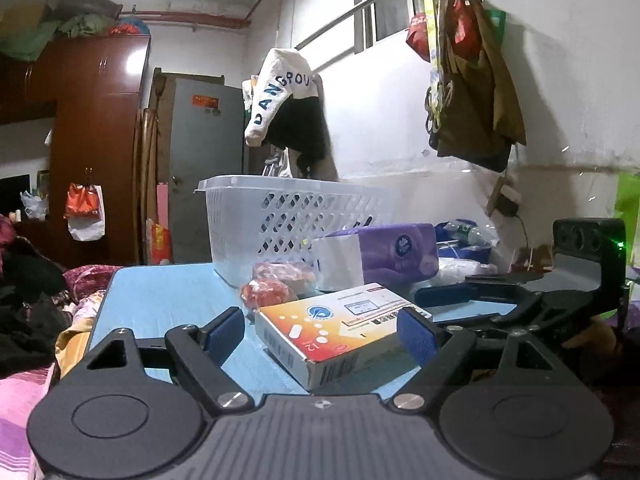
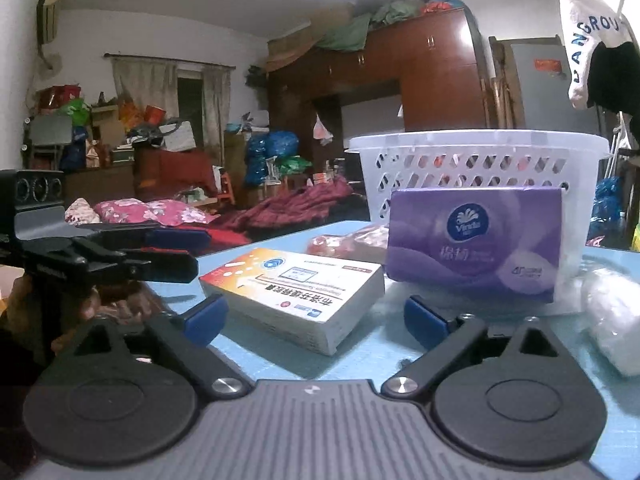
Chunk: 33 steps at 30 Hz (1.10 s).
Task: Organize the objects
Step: 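Close the left tool on the medicine box while the right tool grips it too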
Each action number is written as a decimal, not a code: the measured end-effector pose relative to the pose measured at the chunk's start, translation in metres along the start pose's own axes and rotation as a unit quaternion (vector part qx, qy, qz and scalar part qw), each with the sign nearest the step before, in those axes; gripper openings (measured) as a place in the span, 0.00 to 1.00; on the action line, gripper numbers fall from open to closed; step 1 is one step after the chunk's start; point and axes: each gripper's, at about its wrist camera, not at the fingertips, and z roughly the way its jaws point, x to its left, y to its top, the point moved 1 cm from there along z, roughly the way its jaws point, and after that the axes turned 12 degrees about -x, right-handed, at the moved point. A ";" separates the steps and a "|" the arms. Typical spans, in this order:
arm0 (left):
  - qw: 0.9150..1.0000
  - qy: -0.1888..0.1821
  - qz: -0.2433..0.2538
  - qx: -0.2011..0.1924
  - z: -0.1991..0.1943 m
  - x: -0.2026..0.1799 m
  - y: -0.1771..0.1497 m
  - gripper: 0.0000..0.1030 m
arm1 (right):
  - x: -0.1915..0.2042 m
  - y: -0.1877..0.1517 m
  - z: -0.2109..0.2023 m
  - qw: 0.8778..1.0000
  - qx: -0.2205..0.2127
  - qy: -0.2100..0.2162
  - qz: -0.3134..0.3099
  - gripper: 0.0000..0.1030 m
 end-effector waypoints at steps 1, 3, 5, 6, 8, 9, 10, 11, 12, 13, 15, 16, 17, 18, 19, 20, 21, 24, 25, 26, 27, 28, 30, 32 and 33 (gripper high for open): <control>1.000 -0.003 0.002 0.001 0.000 0.000 -0.001 0.83 | 0.000 0.000 0.000 1.000 0.001 0.001 -0.002 0.87; 1.000 -0.011 0.005 0.006 0.000 -0.001 -0.005 0.83 | 0.002 -0.002 0.001 1.000 0.006 0.000 -0.007 0.83; 1.000 -0.016 0.005 0.013 0.003 -0.002 -0.010 0.80 | 0.003 -0.003 0.004 1.000 0.011 0.002 -0.009 0.79; 1.000 -0.016 0.003 0.017 0.005 -0.001 -0.012 0.79 | 0.004 -0.005 0.004 1.000 0.013 0.002 -0.012 0.75; 0.999 -0.020 -0.007 0.024 0.009 0.002 -0.015 0.69 | 0.003 -0.009 0.004 1.000 0.018 0.000 -0.016 0.68; 0.999 -0.025 -0.010 0.029 0.011 0.003 -0.016 0.67 | 0.003 -0.010 0.003 1.000 0.017 0.003 -0.016 0.68; 0.999 -0.026 -0.011 0.031 0.012 0.002 -0.018 0.66 | 0.002 -0.010 0.001 1.000 0.014 0.005 -0.014 0.67; 0.999 -0.024 -0.009 0.033 0.013 0.002 -0.019 0.64 | 0.002 -0.010 0.000 1.000 0.013 0.006 -0.013 0.67; 0.999 -0.022 -0.008 0.034 0.014 0.001 -0.020 0.64 | 0.002 -0.010 0.000 1.000 0.013 0.008 -0.012 0.67; 0.999 -0.020 -0.005 0.034 0.015 0.000 -0.022 0.63 | 0.002 -0.009 -0.001 1.000 0.011 0.007 -0.013 0.67; 0.999 -0.014 -0.005 0.032 0.015 0.000 -0.022 0.57 | 0.002 -0.010 -0.002 1.000 0.008 0.006 -0.015 0.66; 0.999 -0.012 -0.007 0.032 0.015 0.001 -0.022 0.53 | 0.001 -0.010 -0.003 1.000 0.007 0.005 -0.014 0.66; 0.999 -0.011 -0.010 0.031 0.014 0.002 -0.022 0.51 | 0.002 -0.011 -0.002 1.000 0.006 0.005 -0.012 0.66; 0.999 -0.014 -0.015 0.031 0.014 0.003 -0.022 0.50 | 0.002 -0.011 -0.002 1.000 0.005 0.004 -0.012 0.65; 0.999 -0.014 -0.017 0.031 0.014 0.004 -0.022 0.49 | 0.001 -0.011 -0.003 1.000 0.003 0.005 -0.010 0.65; 0.999 -0.014 -0.017 0.030 0.014 0.003 -0.022 0.49 | 0.003 -0.011 -0.001 1.000 0.002 0.004 -0.010 0.65; 0.999 -0.013 -0.017 0.029 0.015 0.002 -0.023 0.49 | 0.004 -0.010 -0.001 1.000 0.001 0.003 -0.011 0.65; 1.000 -0.010 -0.015 0.024 0.016 -0.001 -0.024 0.48 | 0.004 -0.010 -0.003 1.000 0.000 -0.002 -0.014 0.64; 1.000 -0.009 -0.014 0.023 0.017 -0.001 -0.025 0.48 | 0.004 -0.009 -0.003 1.000 -0.001 -0.004 -0.015 0.64; 1.000 -0.008 -0.012 0.022 0.017 -0.002 -0.025 0.48 | 0.004 -0.010 -0.003 1.000 -0.001 -0.005 -0.016 0.63; 1.000 -0.007 -0.012 0.020 0.017 -0.003 -0.025 0.48 | 0.004 -0.009 -0.004 1.000 -0.003 -0.007 -0.017 0.63; 1.000 -0.005 -0.010 0.020 0.017 -0.005 -0.025 0.47 | 0.005 -0.009 -0.005 1.000 -0.005 -0.010 -0.019 0.62; 1.000 -0.002 -0.003 0.016 0.017 -0.009 -0.023 0.47 | 0.007 -0.008 -0.007 0.999 -0.007 -0.014 -0.029 0.62; 1.000 0.002 0.003 0.009 0.015 -0.013 -0.020 0.47 | 0.007 -0.006 -0.008 0.999 -0.010 -0.017 -0.035 0.61; 1.000 0.003 0.005 0.007 0.015 -0.015 -0.018 0.47 | 0.008 -0.005 -0.009 0.999 -0.013 -0.017 -0.037 0.60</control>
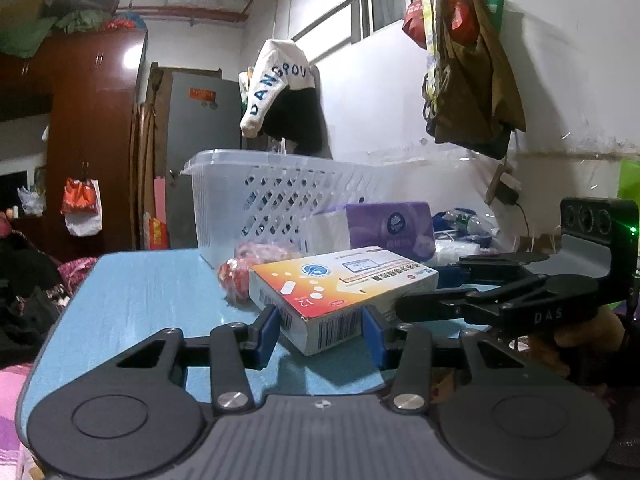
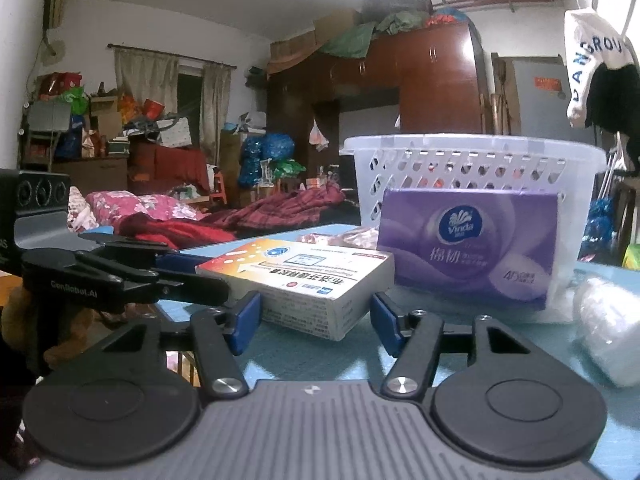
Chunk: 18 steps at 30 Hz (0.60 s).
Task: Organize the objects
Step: 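Lift the medicine box with both tools and carry it toward the basket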
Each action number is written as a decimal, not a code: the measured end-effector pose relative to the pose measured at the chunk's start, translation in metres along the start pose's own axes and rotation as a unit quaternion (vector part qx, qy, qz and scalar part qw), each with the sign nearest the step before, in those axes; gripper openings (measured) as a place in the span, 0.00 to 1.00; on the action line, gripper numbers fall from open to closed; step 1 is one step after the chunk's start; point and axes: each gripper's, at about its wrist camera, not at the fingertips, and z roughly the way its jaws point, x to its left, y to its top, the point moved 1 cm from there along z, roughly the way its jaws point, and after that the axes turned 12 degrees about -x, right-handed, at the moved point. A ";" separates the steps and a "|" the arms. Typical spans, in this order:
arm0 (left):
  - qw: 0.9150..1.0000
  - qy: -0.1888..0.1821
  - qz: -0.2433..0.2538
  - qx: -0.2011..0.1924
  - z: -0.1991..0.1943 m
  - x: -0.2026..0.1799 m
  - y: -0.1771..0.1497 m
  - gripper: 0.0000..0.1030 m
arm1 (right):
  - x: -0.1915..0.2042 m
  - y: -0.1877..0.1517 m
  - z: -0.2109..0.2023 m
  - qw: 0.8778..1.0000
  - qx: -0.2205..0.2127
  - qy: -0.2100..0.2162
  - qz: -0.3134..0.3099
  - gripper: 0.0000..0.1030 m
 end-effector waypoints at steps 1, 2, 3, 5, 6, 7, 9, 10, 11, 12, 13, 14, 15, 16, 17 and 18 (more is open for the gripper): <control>1.000 0.001 0.002 -0.003 -0.001 -0.001 0.001 0.47 | -0.001 0.001 -0.001 1.000 -0.002 0.000 0.000 0.59; 1.000 0.002 0.003 -0.005 -0.002 -0.002 0.003 0.47 | -0.002 0.002 -0.001 1.000 -0.002 0.001 0.002 0.59; 1.000 0.003 0.004 -0.007 -0.002 -0.003 0.004 0.47 | -0.002 0.003 -0.001 1.000 -0.003 0.002 0.003 0.58; 1.000 0.004 0.005 -0.009 -0.003 -0.003 0.005 0.47 | -0.003 0.003 0.000 1.000 -0.003 0.003 0.004 0.58; 1.000 0.004 0.004 -0.010 -0.003 -0.002 0.005 0.47 | -0.002 0.003 0.000 1.000 -0.002 0.003 0.004 0.57; 1.000 0.004 0.005 -0.011 -0.003 -0.002 0.005 0.47 | -0.003 0.003 0.000 1.000 -0.002 0.002 0.003 0.57; 1.000 0.004 0.006 -0.013 -0.003 -0.003 0.007 0.47 | -0.003 0.003 0.000 1.000 -0.002 0.002 0.001 0.57; 1.000 0.004 0.008 -0.014 -0.003 -0.003 0.008 0.47 | -0.003 0.004 0.000 1.000 -0.002 0.001 0.000 0.56; 1.000 0.005 0.009 -0.015 -0.003 -0.004 0.009 0.47 | -0.003 0.004 0.000 1.000 -0.003 0.001 -0.001 0.56; 1.000 0.005 0.011 -0.017 -0.004 -0.005 0.010 0.47 | -0.003 0.004 -0.001 1.000 -0.003 0.000 -0.003 0.56; 1.000 0.005 0.012 -0.019 -0.004 -0.006 0.011 0.47 | -0.002 0.005 -0.001 1.000 -0.004 0.000 -0.004 0.55; 1.000 0.005 0.014 -0.022 -0.005 -0.007 0.012 0.47 | -0.002 0.006 -0.002 1.000 -0.005 0.000 -0.006 0.55; 1.000 0.005 0.015 -0.024 -0.005 -0.007 0.013 0.47 | -0.002 0.007 -0.002 1.000 -0.006 0.000 -0.007 0.55; 1.000 0.005 0.017 -0.026 -0.006 -0.008 0.014 0.47 | -0.001 0.008 -0.002 1.000 -0.008 -0.001 -0.008 0.55; 0.999 0.005 0.018 -0.028 -0.007 -0.009 0.016 0.47 | -0.001 0.009 -0.002 1.000 -0.009 -0.001 -0.010 0.55; 0.999 0.005 0.019 -0.031 -0.007 -0.010 0.017 0.47 | 0.000 0.011 -0.003 1.000 -0.011 -0.002 -0.013 0.54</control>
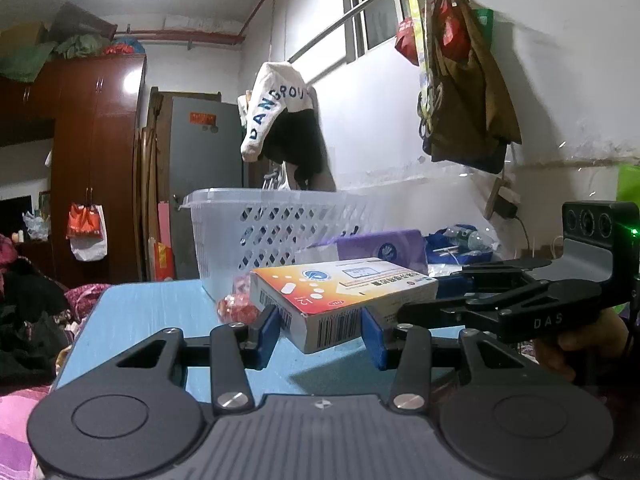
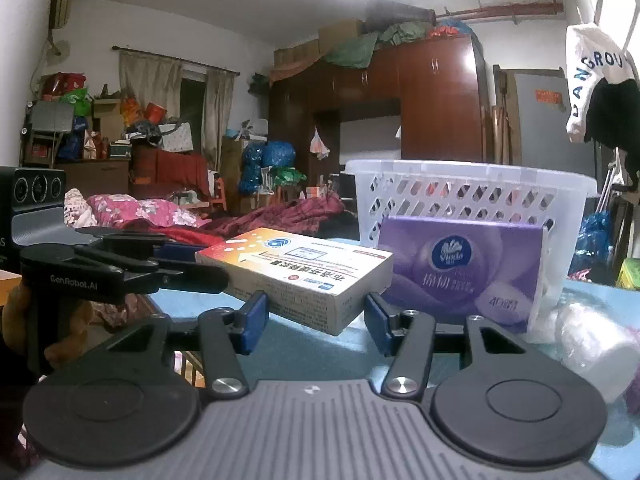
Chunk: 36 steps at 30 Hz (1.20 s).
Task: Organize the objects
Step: 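Lift the medicine box with both tools and carry it toward the basket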
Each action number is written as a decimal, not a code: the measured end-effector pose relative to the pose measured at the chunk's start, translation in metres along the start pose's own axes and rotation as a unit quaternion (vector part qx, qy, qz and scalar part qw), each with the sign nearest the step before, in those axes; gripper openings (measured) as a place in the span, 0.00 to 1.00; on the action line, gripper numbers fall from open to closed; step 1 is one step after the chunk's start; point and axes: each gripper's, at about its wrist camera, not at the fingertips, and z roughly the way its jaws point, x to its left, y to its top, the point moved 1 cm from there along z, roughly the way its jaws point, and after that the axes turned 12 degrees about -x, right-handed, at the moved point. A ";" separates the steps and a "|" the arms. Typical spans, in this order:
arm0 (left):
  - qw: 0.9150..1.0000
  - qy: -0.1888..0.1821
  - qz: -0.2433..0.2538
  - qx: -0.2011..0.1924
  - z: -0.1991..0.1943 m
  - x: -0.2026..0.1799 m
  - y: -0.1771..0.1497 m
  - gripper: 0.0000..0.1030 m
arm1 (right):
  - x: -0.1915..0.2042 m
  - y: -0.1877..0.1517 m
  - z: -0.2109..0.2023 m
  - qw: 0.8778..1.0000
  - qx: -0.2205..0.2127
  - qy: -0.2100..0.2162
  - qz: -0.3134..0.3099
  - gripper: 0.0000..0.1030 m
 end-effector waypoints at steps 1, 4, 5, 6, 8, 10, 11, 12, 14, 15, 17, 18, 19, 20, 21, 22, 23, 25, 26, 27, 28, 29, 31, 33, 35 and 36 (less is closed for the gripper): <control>1.000 0.000 0.001 -0.002 0.000 -0.001 0.002 0.47 | 0.000 0.002 0.000 1.000 -0.002 -0.001 -0.002 0.54; 1.000 -0.001 0.006 -0.010 -0.001 -0.004 0.007 0.47 | -0.001 0.004 -0.001 1.000 -0.007 -0.003 -0.006 0.54; 1.000 -0.001 0.008 -0.013 -0.001 -0.005 0.009 0.47 | -0.001 0.006 -0.002 1.000 -0.009 -0.003 -0.007 0.54; 1.000 -0.002 0.009 -0.015 -0.001 -0.006 0.011 0.47 | -0.001 0.007 -0.002 1.000 -0.011 -0.003 -0.007 0.54; 1.000 -0.003 0.011 -0.018 -0.002 -0.007 0.013 0.47 | -0.001 0.008 -0.002 1.000 -0.013 -0.003 -0.008 0.54; 1.000 -0.004 0.013 -0.020 -0.003 -0.007 0.014 0.47 | -0.001 0.008 -0.001 1.000 -0.014 -0.002 -0.010 0.54; 1.000 -0.004 0.013 -0.021 -0.004 -0.007 0.015 0.47 | -0.001 0.008 -0.001 1.000 -0.014 -0.002 -0.010 0.54; 1.000 -0.004 0.013 -0.021 -0.004 -0.006 0.015 0.47 | -0.001 0.007 0.000 1.000 -0.013 -0.001 -0.010 0.54; 1.000 -0.005 0.013 -0.022 -0.004 -0.006 0.015 0.47 | 0.000 0.006 0.001 1.000 -0.012 -0.001 -0.010 0.54; 1.000 -0.005 0.014 -0.023 -0.004 -0.006 0.015 0.47 | 0.001 0.006 0.002 1.000 -0.011 -0.002 -0.010 0.53; 1.000 -0.005 0.015 -0.023 -0.004 -0.007 0.015 0.47 | -0.001 0.006 0.001 1.000 -0.011 -0.002 -0.010 0.53; 1.000 -0.005 0.015 -0.023 -0.004 -0.007 0.015 0.47 | -0.001 0.006 0.001 1.000 -0.010 -0.002 -0.010 0.53; 1.000 -0.005 0.015 -0.023 -0.004 -0.007 0.015 0.47 | -0.001 0.005 0.002 1.000 -0.010 -0.002 -0.010 0.53; 1.000 -0.005 0.015 -0.023 -0.004 -0.007 0.015 0.47 | 0.000 0.005 0.002 1.000 -0.010 -0.002 -0.011 0.53; 1.000 -0.005 0.016 -0.023 -0.004 -0.007 0.015 0.47 | -0.001 0.005 0.002 1.000 -0.010 -0.002 -0.011 0.53; 1.000 -0.005 0.015 -0.023 -0.004 -0.007 0.015 0.47 | -0.001 0.005 0.002 1.000 -0.010 -0.002 -0.010 0.53; 1.000 -0.005 0.016 -0.023 -0.004 -0.007 0.015 0.47 | -0.001 0.005 0.003 1.000 -0.010 -0.002 -0.010 0.53; 1.000 -0.005 0.015 -0.023 -0.004 -0.007 0.015 0.47 | -0.001 0.005 0.002 1.000 -0.010 -0.003 -0.010 0.53; 1.000 -0.005 0.016 -0.024 -0.004 -0.007 0.015 0.47 | -0.001 0.005 0.002 1.000 -0.010 -0.003 -0.011 0.53; 1.000 -0.005 0.016 -0.024 -0.004 -0.007 0.015 0.47 | -0.001 0.005 0.002 1.000 -0.010 -0.002 -0.011 0.53; 1.000 -0.005 0.016 -0.025 -0.004 -0.008 0.015 0.47 | -0.001 0.005 0.002 1.000 -0.010 -0.003 -0.011 0.53; 1.000 -0.005 0.017 -0.026 -0.004 -0.008 0.016 0.47 | -0.001 0.005 0.003 1.000 -0.010 -0.003 -0.012 0.53; 0.999 -0.006 0.018 -0.029 -0.003 -0.009 0.016 0.47 | -0.002 0.005 0.003 1.000 -0.012 -0.004 -0.012 0.53; 0.999 -0.007 0.019 -0.032 -0.003 -0.010 0.017 0.47 | -0.002 0.005 0.003 1.000 -0.014 -0.007 -0.013 0.53; 0.999 -0.008 0.020 -0.035 -0.002 -0.011 0.018 0.47 | -0.004 0.005 0.002 1.000 -0.016 -0.009 -0.014 0.53; 0.999 -0.010 0.020 -0.038 -0.001 -0.011 0.020 0.47 | -0.004 0.006 0.001 1.000 -0.018 -0.011 -0.016 0.53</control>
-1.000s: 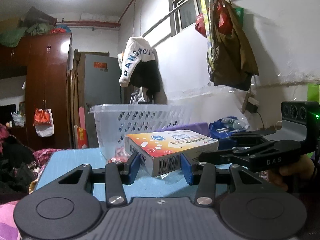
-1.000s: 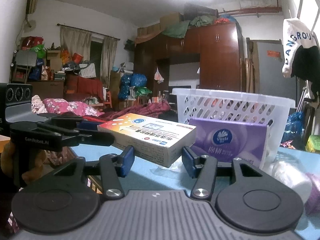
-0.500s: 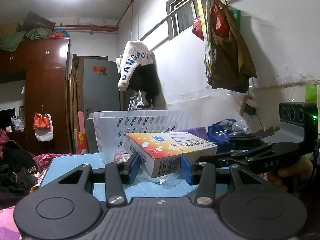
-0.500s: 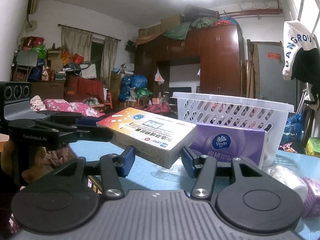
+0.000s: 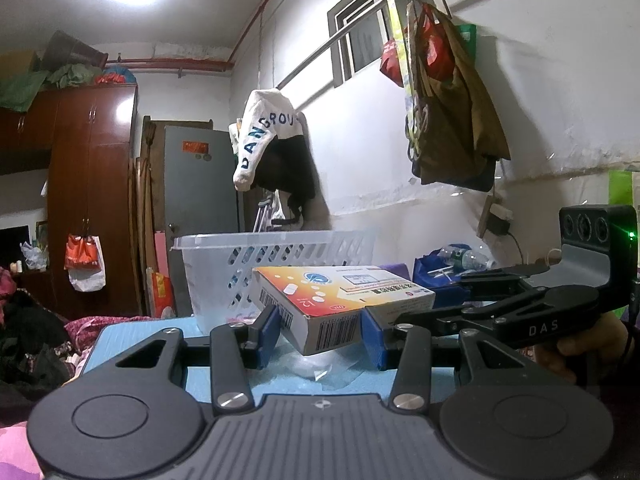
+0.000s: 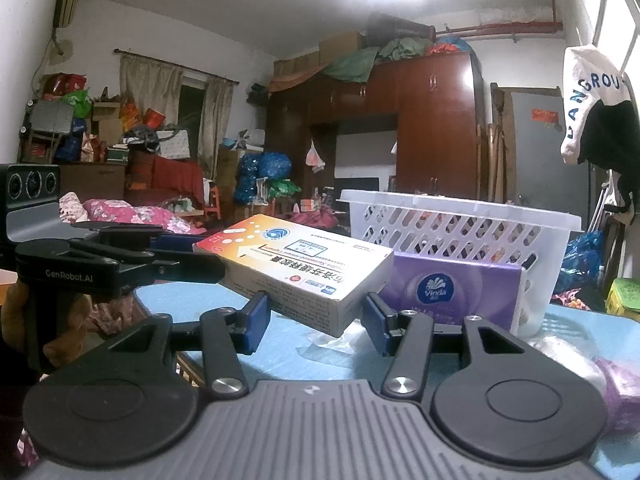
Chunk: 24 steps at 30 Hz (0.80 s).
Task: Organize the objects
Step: 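Lift the medicine box with both tools and carry it toward the basket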
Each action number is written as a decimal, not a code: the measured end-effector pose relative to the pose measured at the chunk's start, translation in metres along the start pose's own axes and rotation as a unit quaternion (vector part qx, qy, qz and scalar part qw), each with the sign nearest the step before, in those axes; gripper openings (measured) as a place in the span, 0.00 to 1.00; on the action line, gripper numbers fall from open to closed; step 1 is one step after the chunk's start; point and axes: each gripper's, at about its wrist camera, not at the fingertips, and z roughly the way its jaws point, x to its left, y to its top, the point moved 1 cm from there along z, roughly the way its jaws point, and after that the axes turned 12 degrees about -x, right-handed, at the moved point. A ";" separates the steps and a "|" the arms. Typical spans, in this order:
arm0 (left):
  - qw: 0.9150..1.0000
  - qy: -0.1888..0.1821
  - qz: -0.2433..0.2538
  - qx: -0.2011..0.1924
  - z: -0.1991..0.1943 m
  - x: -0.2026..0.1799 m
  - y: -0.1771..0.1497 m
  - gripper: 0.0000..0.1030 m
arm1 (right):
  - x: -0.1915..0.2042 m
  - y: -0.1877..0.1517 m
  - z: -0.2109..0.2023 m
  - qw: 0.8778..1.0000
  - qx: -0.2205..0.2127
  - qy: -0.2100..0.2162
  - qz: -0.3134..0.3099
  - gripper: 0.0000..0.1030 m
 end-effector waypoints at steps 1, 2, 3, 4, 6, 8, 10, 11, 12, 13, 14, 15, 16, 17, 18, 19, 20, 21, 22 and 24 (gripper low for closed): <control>1.000 -0.001 0.000 -0.002 0.001 -0.001 0.001 0.47 | 0.000 0.001 -0.001 1.000 -0.002 -0.002 -0.001 0.53; 1.000 -0.003 0.001 -0.005 0.003 -0.001 0.003 0.47 | 0.001 0.001 -0.002 1.000 -0.004 -0.004 -0.002 0.53; 1.000 -0.005 0.002 -0.009 0.005 -0.002 0.005 0.47 | -0.001 0.002 -0.003 1.000 -0.007 -0.006 -0.003 0.53; 1.000 -0.007 0.003 -0.012 0.006 -0.003 0.006 0.47 | -0.002 0.003 -0.004 1.000 -0.010 -0.009 -0.004 0.53; 1.000 -0.011 0.004 -0.018 0.010 -0.005 0.009 0.47 | -0.004 0.006 -0.006 1.000 -0.015 -0.013 -0.008 0.53; 1.000 -0.015 0.007 -0.023 0.012 -0.006 0.013 0.47 | -0.006 0.008 -0.008 1.000 -0.021 -0.017 -0.011 0.53; 0.999 -0.019 0.010 -0.028 0.016 -0.007 0.017 0.47 | -0.008 0.011 -0.009 0.999 -0.026 -0.021 -0.014 0.53; 0.999 -0.021 0.010 -0.030 0.018 -0.007 0.019 0.47 | -0.008 0.012 -0.009 0.999 -0.028 -0.023 -0.016 0.53; 0.999 -0.024 0.011 -0.033 0.020 -0.008 0.022 0.47 | -0.009 0.014 -0.009 0.999 -0.031 -0.026 -0.020 0.53; 0.999 -0.026 0.012 -0.036 0.023 -0.008 0.024 0.47 | -0.010 0.017 -0.010 0.999 -0.034 -0.028 -0.023 0.53; 0.999 -0.028 0.013 -0.038 0.025 -0.008 0.027 0.47 | -0.010 0.019 -0.009 0.999 -0.037 -0.031 -0.026 0.53; 0.999 -0.031 0.014 -0.041 0.029 -0.008 0.030 0.47 | -0.011 0.021 -0.009 0.998 -0.040 -0.033 -0.029 0.53; 0.998 -0.032 0.015 -0.042 0.032 -0.009 0.033 0.47 | -0.013 0.024 -0.009 0.998 -0.042 -0.036 -0.031 0.53; 0.998 -0.034 0.016 -0.044 0.035 -0.009 0.035 0.47 | -0.014 0.026 -0.008 0.998 -0.045 -0.038 -0.033 0.53; 0.998 -0.036 0.015 -0.046 0.039 -0.010 0.038 0.47 | -0.016 0.029 -0.008 0.997 -0.046 -0.041 -0.035 0.53; 0.998 -0.037 0.015 -0.048 0.042 -0.010 0.041 0.47 | -0.017 0.032 -0.007 0.997 -0.049 -0.044 -0.039 0.53; 0.998 -0.039 0.015 -0.050 0.045 -0.010 0.043 0.47 | -0.018 0.033 -0.007 0.997 -0.050 -0.046 -0.042 0.53; 0.998 -0.041 0.015 -0.052 0.049 -0.010 0.046 0.47 | -0.019 0.035 -0.007 0.996 -0.052 -0.049 -0.044 0.53; 0.998 -0.042 0.014 -0.053 0.052 -0.010 0.049 0.47 | -0.020 0.038 -0.007 0.996 -0.055 -0.052 -0.048 0.53; 0.997 -0.046 0.013 -0.056 0.060 -0.011 0.054 0.47 | -0.021 0.041 -0.007 0.995 -0.059 -0.057 -0.051 0.53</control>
